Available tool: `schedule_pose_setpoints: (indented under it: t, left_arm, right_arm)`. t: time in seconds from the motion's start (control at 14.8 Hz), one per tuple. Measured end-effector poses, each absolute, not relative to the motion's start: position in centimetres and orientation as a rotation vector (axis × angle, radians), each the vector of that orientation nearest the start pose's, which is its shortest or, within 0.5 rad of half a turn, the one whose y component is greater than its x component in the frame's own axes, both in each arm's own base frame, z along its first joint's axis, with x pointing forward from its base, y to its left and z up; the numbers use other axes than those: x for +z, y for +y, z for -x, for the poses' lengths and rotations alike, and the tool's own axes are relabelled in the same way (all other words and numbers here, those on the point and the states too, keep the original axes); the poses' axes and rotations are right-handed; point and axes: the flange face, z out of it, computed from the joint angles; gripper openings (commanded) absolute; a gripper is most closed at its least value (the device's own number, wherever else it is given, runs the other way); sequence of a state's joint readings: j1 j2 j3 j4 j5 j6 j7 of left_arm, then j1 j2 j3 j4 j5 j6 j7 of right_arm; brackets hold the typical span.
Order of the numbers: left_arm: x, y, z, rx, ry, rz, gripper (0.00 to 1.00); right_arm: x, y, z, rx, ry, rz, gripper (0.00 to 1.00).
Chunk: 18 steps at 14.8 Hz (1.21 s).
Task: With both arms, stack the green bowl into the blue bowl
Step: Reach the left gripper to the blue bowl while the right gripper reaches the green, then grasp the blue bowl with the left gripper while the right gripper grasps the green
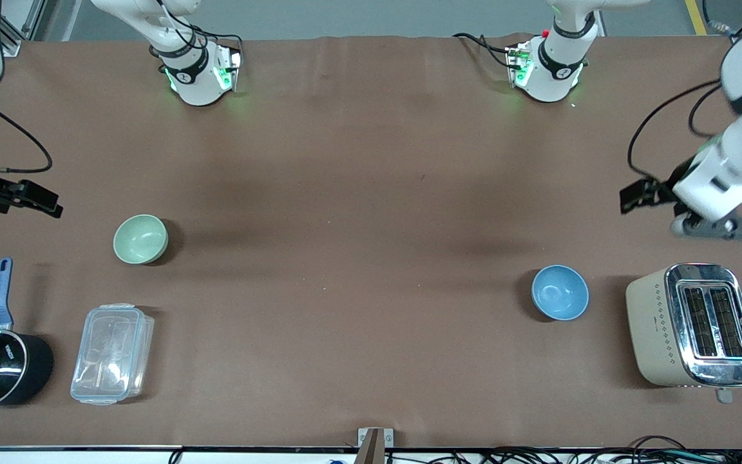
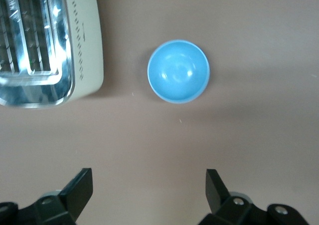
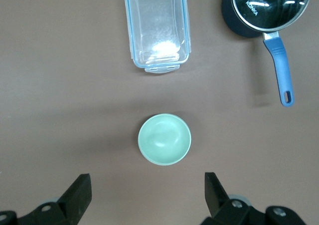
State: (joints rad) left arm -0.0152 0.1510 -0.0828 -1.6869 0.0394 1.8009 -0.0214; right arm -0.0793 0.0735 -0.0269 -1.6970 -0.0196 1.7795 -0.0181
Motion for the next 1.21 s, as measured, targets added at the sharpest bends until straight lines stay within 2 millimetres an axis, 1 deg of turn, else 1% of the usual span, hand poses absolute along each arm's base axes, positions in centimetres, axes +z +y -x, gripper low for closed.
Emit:
schedule_pose_setpoints:
  t: [0.2,0.47,0.61,0.74,0.88,0.94,1.08,1.21]
  left_arm:
    - [43.2,-5.5,-62.1,0.016,0.147,3.111,1.00]
    - [35.0,-5.6,-63.4,0.005,0.154,3.124,1.00]
    - [30.9,-5.6,-64.1,0.003,0.153,3.132,0.98]
    - [27.3,-5.0,-64.6,-0.007,0.136,3.139,0.92]
    - [24.2,-3.7,-65.0,-0.012,0.103,3.146,0.82]
    - [23.1,-3.2,-65.1,-0.008,0.090,3.149,0.75]
    - [21.8,-2.7,-65.4,0.000,0.078,3.151,0.57]
    - [21.2,-2.8,-65.7,0.004,0.078,3.153,0.34]
  right_arm:
    - [48.6,-8.9,-58.3,-0.044,0.090,3.164,1.00]
    - [41.0,-10.9,-57.5,-0.050,0.070,3.167,1.00]
    - [37.1,-12.4,-57.0,-0.006,0.037,3.164,1.00]
    - [34.1,-13.7,-56.7,0.060,0.022,3.155,0.99]
    - [32.0,-14.3,-56.5,0.112,0.015,3.146,0.99]
    - [31.1,-14.4,-56.4,0.125,0.014,3.144,0.98]
    - [29.5,-14.3,-56.3,0.110,0.011,3.147,0.98]
    - [27.5,-14.1,-55.6,0.074,0.008,3.153,0.98]
